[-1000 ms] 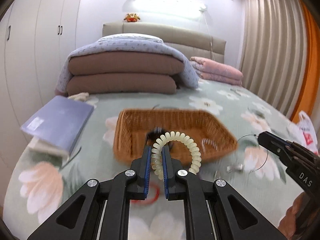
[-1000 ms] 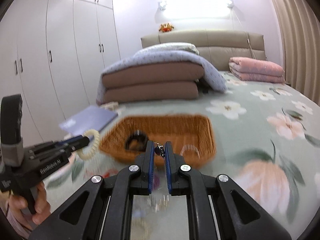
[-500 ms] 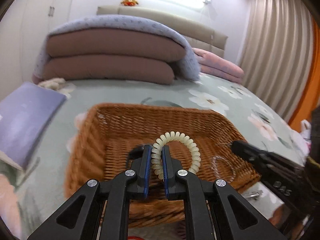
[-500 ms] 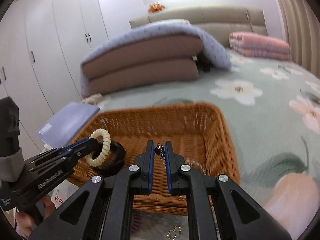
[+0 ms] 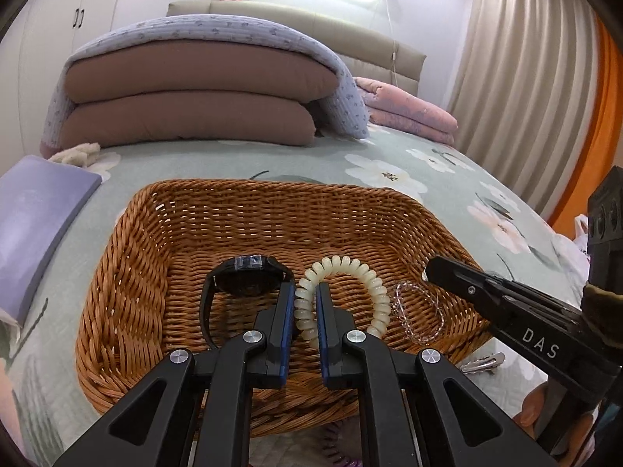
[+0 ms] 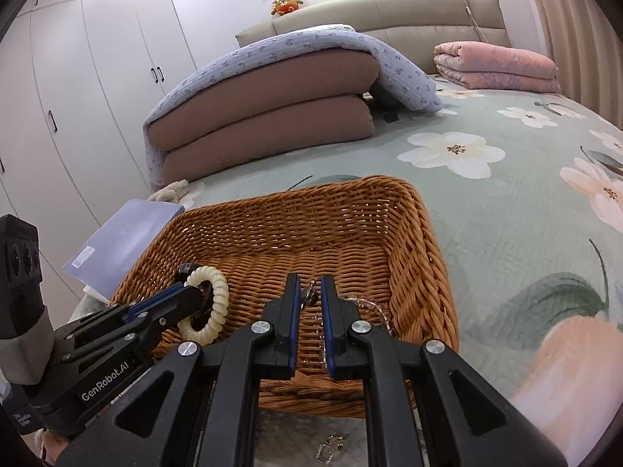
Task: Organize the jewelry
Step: 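Lower both held items into the wicker basket and open both tools, then move both tools back over the red cord and bead bracelets, then grasp the red cord bracelet with the left tool while the right tool grasps a bead bracelet, then drop the red cord and bead bracelets into the wicker basket, opening both tools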
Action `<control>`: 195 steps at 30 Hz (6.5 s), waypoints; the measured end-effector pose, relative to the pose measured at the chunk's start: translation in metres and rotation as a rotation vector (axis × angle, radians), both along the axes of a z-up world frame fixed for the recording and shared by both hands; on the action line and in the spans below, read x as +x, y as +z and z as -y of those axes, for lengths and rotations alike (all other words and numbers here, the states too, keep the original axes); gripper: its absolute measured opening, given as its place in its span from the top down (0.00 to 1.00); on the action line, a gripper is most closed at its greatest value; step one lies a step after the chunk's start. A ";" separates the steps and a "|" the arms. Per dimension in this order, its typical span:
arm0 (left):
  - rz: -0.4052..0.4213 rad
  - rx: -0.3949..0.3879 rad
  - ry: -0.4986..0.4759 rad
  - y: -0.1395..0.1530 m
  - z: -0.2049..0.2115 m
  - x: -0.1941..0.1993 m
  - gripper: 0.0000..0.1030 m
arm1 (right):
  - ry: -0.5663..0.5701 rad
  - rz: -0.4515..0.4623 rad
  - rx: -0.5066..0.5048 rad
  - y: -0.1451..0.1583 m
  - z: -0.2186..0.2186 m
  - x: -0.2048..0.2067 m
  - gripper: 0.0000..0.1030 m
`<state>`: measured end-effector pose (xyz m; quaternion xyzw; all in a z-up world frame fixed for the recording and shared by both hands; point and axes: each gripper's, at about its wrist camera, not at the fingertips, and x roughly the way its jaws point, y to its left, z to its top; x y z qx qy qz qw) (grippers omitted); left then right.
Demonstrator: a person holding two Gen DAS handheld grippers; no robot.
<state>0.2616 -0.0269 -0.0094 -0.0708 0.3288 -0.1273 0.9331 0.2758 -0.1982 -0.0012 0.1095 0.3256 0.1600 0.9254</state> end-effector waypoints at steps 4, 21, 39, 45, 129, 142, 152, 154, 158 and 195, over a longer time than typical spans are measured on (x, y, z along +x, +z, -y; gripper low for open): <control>-0.015 -0.043 -0.015 -0.001 -0.005 0.000 0.60 | 0.005 0.000 0.009 0.000 0.001 -0.001 0.86; 0.078 -0.110 0.071 0.015 -0.031 -0.018 0.46 | -0.003 0.050 -0.017 0.007 -0.002 -0.013 0.68; 0.111 -0.167 0.075 0.043 -0.060 -0.100 0.46 | -0.090 0.181 -0.058 0.031 0.010 -0.096 0.68; 0.054 -0.083 0.092 0.023 -0.068 -0.154 0.46 | -0.035 0.067 -0.027 0.011 0.013 -0.137 0.68; -0.039 -0.012 0.090 -0.021 -0.052 -0.129 0.94 | 0.097 -0.029 -0.097 -0.023 -0.022 -0.189 0.88; 0.054 -0.125 0.102 0.072 -0.048 -0.091 0.94 | -0.003 0.083 0.013 0.075 0.002 -0.104 0.88; 0.020 -0.101 0.221 0.012 -0.064 -0.012 0.94 | -0.061 0.071 0.030 0.030 0.003 -0.014 0.88; -0.033 -0.106 0.224 -0.001 -0.069 -0.003 0.94 | -0.055 0.018 0.018 0.015 0.001 -0.007 0.88; 0.009 -0.038 0.207 0.002 -0.051 -0.008 0.94 | -0.053 -0.008 -0.011 0.008 -0.002 -0.004 0.88; 0.131 -0.095 0.251 0.024 -0.054 -0.065 0.32 | -0.123 0.131 0.042 0.032 0.026 -0.048 0.59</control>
